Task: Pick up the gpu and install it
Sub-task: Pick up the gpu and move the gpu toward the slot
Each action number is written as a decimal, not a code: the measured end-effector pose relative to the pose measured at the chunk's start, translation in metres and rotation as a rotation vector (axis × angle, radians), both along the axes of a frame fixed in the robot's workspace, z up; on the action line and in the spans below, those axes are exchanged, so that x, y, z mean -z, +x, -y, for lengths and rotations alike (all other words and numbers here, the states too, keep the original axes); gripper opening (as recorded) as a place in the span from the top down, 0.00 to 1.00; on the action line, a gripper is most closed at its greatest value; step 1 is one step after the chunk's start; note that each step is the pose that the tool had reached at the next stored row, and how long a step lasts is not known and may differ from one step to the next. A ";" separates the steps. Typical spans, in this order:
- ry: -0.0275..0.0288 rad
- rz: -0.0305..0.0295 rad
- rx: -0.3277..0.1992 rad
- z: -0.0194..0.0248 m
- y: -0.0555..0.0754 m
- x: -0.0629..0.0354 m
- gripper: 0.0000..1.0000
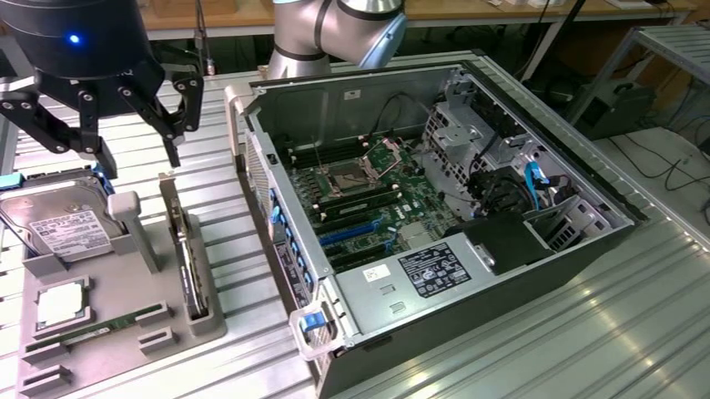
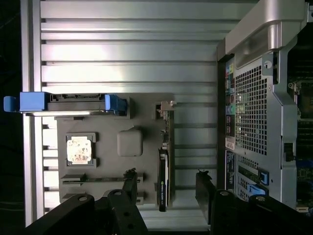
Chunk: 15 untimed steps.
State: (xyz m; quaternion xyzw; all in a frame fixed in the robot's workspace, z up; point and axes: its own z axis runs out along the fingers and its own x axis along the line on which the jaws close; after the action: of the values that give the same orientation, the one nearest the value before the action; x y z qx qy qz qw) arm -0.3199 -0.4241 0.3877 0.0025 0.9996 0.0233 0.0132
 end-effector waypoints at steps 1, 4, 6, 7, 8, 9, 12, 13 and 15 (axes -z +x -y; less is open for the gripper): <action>0.0001 -0.0001 0.000 0.0003 0.000 0.0001 0.40; 0.0004 0.0000 0.000 0.0011 0.000 0.0006 0.40; 0.0005 0.0000 0.000 0.0016 0.000 0.0010 0.40; 0.0005 -0.0001 0.000 0.0019 0.000 0.0011 0.40; 0.0006 -0.0001 -0.001 0.0021 0.000 0.0012 0.40; 0.0007 -0.0002 -0.001 0.0022 0.000 0.0013 0.40; 0.0014 0.0000 -0.001 0.0027 0.000 0.0018 0.40; 0.0016 0.0000 -0.001 0.0030 0.000 0.0020 0.40; 0.0018 0.0000 -0.001 0.0033 0.000 0.0024 0.40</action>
State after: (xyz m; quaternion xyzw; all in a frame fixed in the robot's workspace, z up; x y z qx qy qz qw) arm -0.3199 -0.4274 0.3853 0.0020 0.9996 0.0243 0.0132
